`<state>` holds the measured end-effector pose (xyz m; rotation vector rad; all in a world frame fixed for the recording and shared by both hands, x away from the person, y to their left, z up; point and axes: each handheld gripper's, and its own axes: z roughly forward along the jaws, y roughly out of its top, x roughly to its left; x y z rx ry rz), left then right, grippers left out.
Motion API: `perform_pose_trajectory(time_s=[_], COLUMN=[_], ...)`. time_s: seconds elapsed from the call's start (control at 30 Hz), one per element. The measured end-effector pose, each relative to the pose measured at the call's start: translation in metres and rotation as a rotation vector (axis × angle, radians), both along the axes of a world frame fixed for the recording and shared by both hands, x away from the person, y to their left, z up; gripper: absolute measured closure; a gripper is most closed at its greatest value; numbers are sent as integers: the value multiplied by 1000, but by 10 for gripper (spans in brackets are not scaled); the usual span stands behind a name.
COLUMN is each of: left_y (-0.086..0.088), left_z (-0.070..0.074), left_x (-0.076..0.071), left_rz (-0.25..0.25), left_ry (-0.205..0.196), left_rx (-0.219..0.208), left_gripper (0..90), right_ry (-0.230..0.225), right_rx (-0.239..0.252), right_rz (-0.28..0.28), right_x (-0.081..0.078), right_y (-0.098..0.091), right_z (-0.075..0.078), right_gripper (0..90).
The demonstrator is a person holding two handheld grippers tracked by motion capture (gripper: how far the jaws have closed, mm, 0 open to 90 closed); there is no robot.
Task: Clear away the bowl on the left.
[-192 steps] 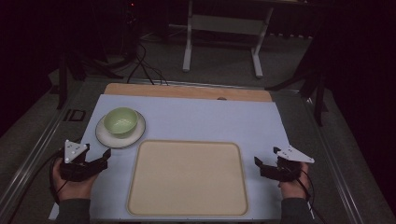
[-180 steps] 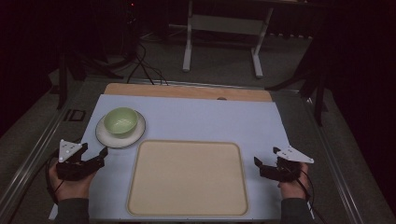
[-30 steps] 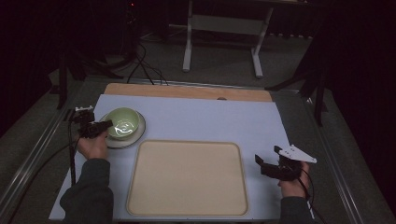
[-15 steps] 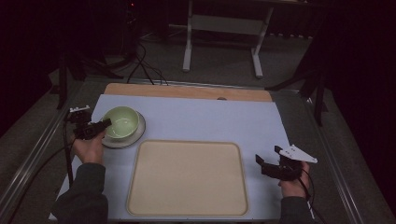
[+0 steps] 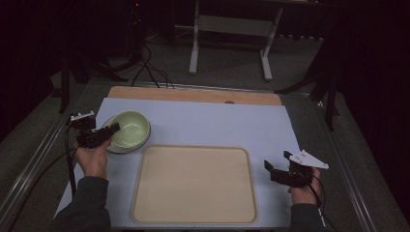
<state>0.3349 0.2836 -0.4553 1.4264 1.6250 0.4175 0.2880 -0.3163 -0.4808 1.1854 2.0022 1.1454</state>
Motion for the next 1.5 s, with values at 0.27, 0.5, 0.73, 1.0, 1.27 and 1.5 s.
perform_pose_trajectory(time_s=[0.27, 0.5, 0.73, 1.0, 1.27, 1.5], left_y=[-9, -14, -19, -25, -31, -41], left_z=[4, -4, -7, -8, -9, -5], left_x=[-11, -19, -27, -31, -36, -41], left_rz=[-25, -40, -42, -71, -90, -131], left_ry=[-31, -33, -37, -40, -33, -44], left_rx=[-29, -28, -15, -48, -68, -79], left_gripper=[800, 798, 797, 794, 789, 784], right_ry=[0, 1, 1, -5, -12, -17], right_rx=[1, -1, -1, 2, -1, -5], right_rz=[0, 2, 4, 3, 8, 16], right_x=[0, 0, 0, -1, -1, -1], right_y=[0, 0, -1, -2, -1, 0], right_z=[0, 0, 0, 1, 2, 3], right_gripper=[143, 143, 143, 143, 143, 143])
